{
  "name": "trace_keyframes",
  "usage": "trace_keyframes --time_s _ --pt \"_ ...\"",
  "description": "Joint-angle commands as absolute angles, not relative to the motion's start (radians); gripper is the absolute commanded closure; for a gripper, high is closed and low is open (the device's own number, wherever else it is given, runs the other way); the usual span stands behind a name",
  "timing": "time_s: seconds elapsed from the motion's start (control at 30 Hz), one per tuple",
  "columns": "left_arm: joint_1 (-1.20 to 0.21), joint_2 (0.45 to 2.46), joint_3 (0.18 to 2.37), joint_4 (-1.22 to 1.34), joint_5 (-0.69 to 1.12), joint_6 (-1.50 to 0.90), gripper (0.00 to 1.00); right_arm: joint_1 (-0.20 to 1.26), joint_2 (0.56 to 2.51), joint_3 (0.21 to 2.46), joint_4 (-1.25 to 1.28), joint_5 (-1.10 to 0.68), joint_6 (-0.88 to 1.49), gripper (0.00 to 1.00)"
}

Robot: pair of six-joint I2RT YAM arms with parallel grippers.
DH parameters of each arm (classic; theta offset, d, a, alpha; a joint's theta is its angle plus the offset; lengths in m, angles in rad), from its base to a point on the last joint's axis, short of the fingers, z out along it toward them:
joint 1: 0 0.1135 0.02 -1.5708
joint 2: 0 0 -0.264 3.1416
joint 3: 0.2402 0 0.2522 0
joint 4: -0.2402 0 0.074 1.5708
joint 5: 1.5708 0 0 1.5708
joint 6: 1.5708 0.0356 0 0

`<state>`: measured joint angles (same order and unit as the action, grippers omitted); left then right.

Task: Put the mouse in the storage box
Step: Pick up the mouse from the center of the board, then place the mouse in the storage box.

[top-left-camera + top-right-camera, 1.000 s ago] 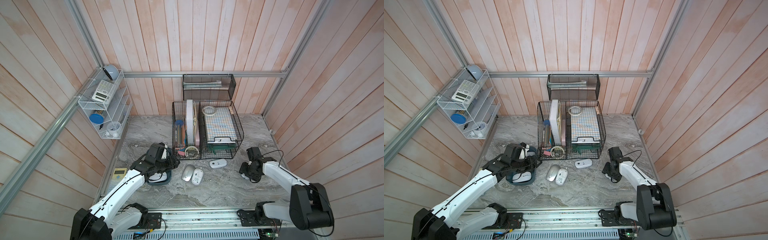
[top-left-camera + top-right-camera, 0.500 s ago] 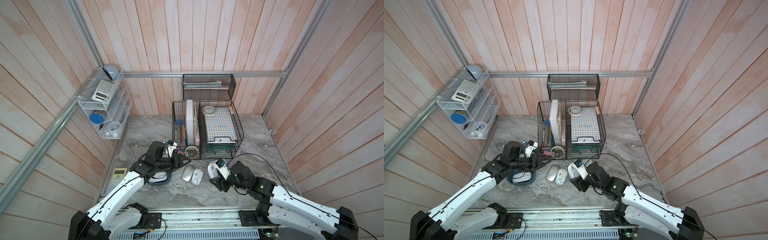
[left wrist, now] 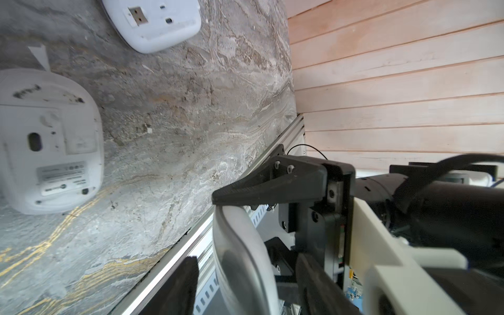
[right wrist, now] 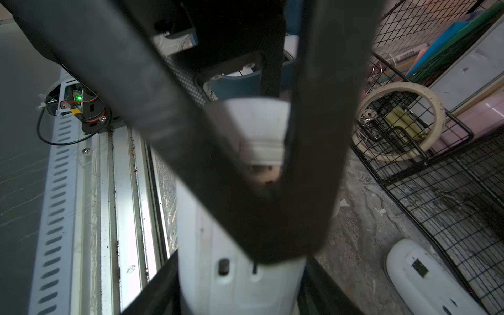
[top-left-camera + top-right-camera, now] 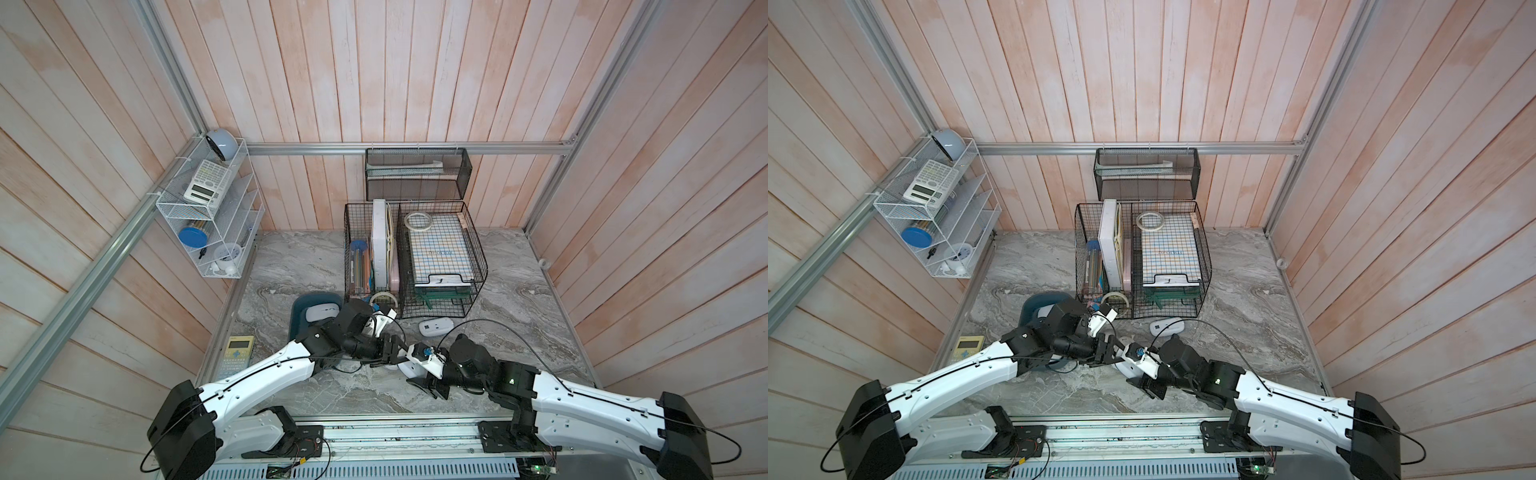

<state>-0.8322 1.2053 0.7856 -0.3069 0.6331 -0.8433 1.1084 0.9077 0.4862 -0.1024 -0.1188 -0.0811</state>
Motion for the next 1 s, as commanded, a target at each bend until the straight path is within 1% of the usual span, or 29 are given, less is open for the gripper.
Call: trace_keyframes --time_s 0.0,0.1,0.17,0.2,0.27,0.3,0.33,0.43,0.5,0.6,0.7,0.77,0.8,0.87,0.97 --pt "-0.848 1.237 0.802 -0.301 0.585 -0.833 0.45 1.116 0.899 0.518 -0.089 -0.121 -0.099 0.42" --pt "-0.851 1.251 0.796 -0.290 0.578 -0.843 0.56 1.118 0.889 0.508 -0.083 -0.121 -0.097 0.42" --pt "-0.851 1.252 0.799 -0.292 0.573 -0.845 0.60 1.117 0.890 0.509 -0.087 -0.121 -0.098 0.42" --pt "-0.851 1.253 0.806 -0.302 0.565 -0.844 0.64 1.118 0.891 0.509 -0.089 -0.119 -0.098 0.41" --pt "-0.851 1.255 0.817 -0.319 0.547 -0.835 0.69 1.119 0.895 0.510 -0.089 -0.116 -0.094 0.39" --pt "-0.851 1.256 0.820 -0.322 0.542 -0.833 0.74 1.120 0.898 0.512 -0.090 -0.115 -0.093 0.36" --pt "-0.851 1.255 0.823 -0.324 0.539 -0.833 0.79 1.120 0.899 0.512 -0.090 -0.105 -0.088 0.29" --pt "-0.850 1.248 0.831 -0.354 0.501 -0.824 0.87 1.121 0.890 0.506 -0.084 -0.059 -0.071 0.03" --pt "-0.840 1.233 0.835 -0.394 0.468 -0.812 0.88 1.121 0.875 0.497 -0.073 -0.026 -0.060 0.02" --pt "-0.790 1.181 0.838 -0.485 0.419 -0.783 0.90 1.121 0.847 0.481 -0.063 0.050 -0.043 0.03" --pt "-0.697 1.101 0.875 -0.680 0.293 -0.718 0.90 1.121 0.809 0.453 -0.039 0.097 -0.043 0.02" --pt "-0.637 1.055 0.928 -0.826 0.171 -0.669 0.90 1.120 0.787 0.434 -0.016 0.112 -0.037 0.02" --pt "-0.616 1.044 0.970 -0.906 0.072 -0.644 0.90 1.121 0.777 0.426 -0.010 0.120 -0.037 0.02" --pt "-0.591 1.047 1.056 -1.029 -0.073 -0.610 0.90 1.121 0.763 0.419 -0.003 0.134 -0.033 0.03" --pt "-0.585 1.103 1.171 -1.161 -0.313 -0.578 0.90 1.121 0.756 0.416 -0.005 0.156 -0.030 0.03"
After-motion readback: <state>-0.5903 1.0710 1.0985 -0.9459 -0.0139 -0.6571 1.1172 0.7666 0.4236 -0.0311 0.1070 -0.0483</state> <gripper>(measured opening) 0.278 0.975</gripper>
